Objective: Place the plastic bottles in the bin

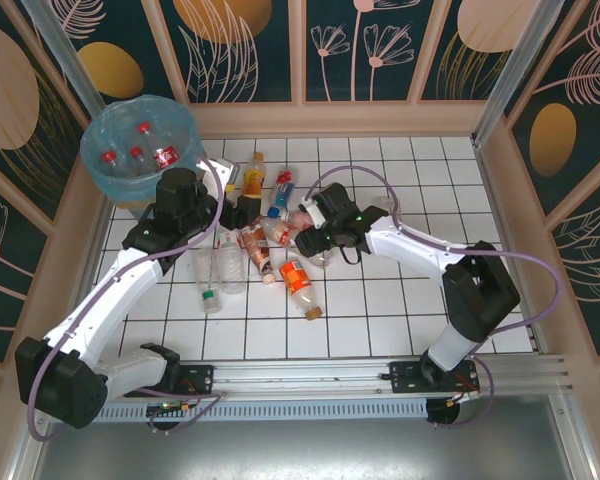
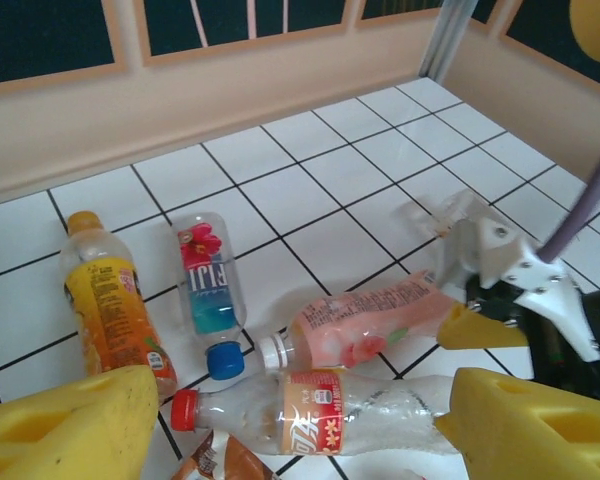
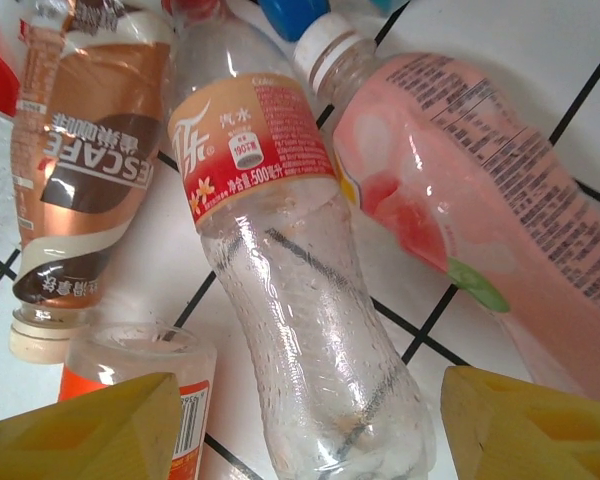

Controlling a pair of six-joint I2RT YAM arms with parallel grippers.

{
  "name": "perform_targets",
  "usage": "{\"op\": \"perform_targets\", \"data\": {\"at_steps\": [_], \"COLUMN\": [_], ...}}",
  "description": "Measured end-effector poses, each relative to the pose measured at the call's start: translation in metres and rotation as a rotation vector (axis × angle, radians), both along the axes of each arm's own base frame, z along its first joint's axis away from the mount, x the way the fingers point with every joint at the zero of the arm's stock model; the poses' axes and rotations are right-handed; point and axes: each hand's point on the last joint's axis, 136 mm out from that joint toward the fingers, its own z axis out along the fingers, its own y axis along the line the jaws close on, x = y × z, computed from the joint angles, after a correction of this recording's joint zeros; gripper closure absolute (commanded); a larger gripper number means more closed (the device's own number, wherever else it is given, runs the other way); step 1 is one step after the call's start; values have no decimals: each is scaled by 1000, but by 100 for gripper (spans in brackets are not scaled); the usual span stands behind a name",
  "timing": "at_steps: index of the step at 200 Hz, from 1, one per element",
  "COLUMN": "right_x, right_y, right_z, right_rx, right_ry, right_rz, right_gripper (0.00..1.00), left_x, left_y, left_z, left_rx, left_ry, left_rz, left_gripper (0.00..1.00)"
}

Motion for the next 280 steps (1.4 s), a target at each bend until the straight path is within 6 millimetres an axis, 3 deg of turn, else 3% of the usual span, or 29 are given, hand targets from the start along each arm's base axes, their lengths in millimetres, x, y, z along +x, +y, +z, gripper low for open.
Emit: {"op": "perform_targets", "data": {"at_steps": [60,131,214,280], "right_x": [-2,-5,-8,-11], "right_y": [-1,-2,-4,-6], "right_z": [-35,-64,-72,-77], "right_rx": [-56,-105,-126,-138], "right_ry": [67,118,127,135], "right_rz": [2,19,38,47], "right_gripper": [28,23,25,38], "left_x": [1,4,5,7], "left_y": [0,4,6,6], "left_z": [1,1,0,-3], "left_rx": [2,12,17,20], "left_ry": [-8,-12,-14,-7], "left_rz": [2,27,41,42], "left_gripper": [23,22,22,22]}}
